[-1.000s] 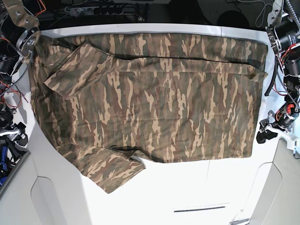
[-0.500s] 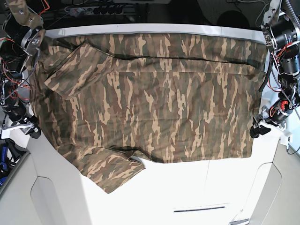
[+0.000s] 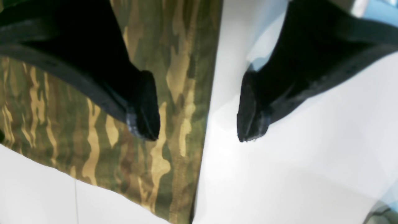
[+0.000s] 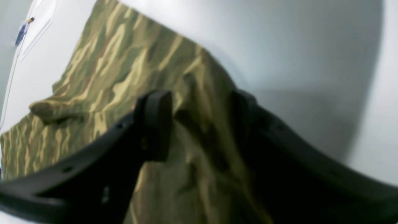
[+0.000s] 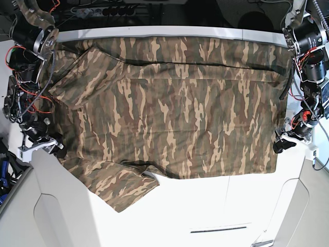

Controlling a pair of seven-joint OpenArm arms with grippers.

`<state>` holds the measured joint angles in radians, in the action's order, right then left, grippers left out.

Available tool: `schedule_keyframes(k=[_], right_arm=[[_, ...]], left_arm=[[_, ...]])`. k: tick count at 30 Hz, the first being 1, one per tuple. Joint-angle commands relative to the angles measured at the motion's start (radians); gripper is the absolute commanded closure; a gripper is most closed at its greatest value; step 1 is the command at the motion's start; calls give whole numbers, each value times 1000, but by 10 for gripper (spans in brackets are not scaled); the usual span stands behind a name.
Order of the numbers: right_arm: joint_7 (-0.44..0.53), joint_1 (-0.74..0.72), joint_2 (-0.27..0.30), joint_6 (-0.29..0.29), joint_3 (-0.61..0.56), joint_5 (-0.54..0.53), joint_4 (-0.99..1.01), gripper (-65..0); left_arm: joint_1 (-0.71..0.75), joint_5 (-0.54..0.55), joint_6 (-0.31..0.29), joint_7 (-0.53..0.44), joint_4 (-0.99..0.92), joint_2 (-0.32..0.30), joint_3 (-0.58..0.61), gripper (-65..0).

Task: Fold the T-shirt properly
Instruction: 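Grasp the shirt's hem-side corners with both grippers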

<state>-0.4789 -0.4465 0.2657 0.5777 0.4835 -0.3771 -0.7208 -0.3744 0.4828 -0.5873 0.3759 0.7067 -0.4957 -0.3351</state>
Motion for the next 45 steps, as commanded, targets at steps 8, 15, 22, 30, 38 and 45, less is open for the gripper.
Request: schedule_keyframes(k=[8,15,22,30,38,45], right_arm=[[-14,-21,-24,7,-33,-8,-12,-303],[-15,-21,-36,13,-33,-8,-12,-303],[-15,-21,-35,13,-33,-8,-12,-277],[-16,-22,-28,14,-33,-8,-16,0],[-90,-21,-24,29,-33,-8,-65,0],[-229,-21,-21,34,-33,-105,-163,0]], left_arm=[[-22,6,-1,-5,13,29,-3,-421],[-21,8,-3,13,13,56,-3,-421],[-22,37,-4,9,13,58,32,-234],[-45,37,-17,-2,13,57,37,0],[-58,101,-111,31,21,25,37,0],[-57,218,-111,196,51,-19,37,0]])
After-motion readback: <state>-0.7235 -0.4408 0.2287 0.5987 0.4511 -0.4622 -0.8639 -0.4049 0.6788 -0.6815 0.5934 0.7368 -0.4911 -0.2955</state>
